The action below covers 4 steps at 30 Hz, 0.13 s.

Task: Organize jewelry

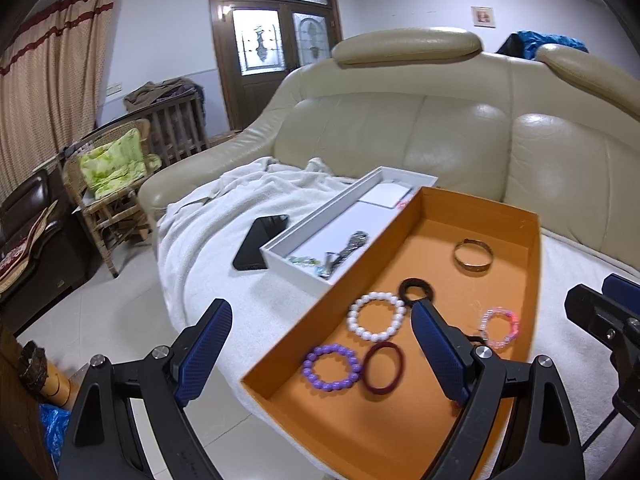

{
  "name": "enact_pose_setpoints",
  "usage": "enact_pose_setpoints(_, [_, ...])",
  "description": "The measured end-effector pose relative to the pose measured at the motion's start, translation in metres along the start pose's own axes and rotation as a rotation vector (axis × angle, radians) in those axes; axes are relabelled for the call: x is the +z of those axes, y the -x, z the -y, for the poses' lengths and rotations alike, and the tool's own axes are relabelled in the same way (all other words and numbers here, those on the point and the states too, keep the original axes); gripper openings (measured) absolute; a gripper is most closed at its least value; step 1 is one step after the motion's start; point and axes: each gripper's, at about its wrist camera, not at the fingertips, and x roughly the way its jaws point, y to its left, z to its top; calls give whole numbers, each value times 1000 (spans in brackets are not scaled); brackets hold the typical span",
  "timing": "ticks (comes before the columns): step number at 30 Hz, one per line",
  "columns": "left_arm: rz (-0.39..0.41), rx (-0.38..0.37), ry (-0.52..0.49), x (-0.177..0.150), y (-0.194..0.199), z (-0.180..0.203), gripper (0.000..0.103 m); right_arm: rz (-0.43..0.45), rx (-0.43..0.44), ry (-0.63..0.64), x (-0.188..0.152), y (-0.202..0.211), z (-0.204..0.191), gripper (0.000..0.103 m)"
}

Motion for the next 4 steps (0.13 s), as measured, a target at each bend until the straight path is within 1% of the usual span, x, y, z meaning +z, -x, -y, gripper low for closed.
enact_pose_setpoints(2, [2, -49, -23, 1, 6, 16, 91, -3, -19, -28, -3, 6, 14, 63])
enact_pose_setpoints(4, [3, -124, -50, 2, 13, 37, 91, 4, -62, -58, -6, 15, 33, 63])
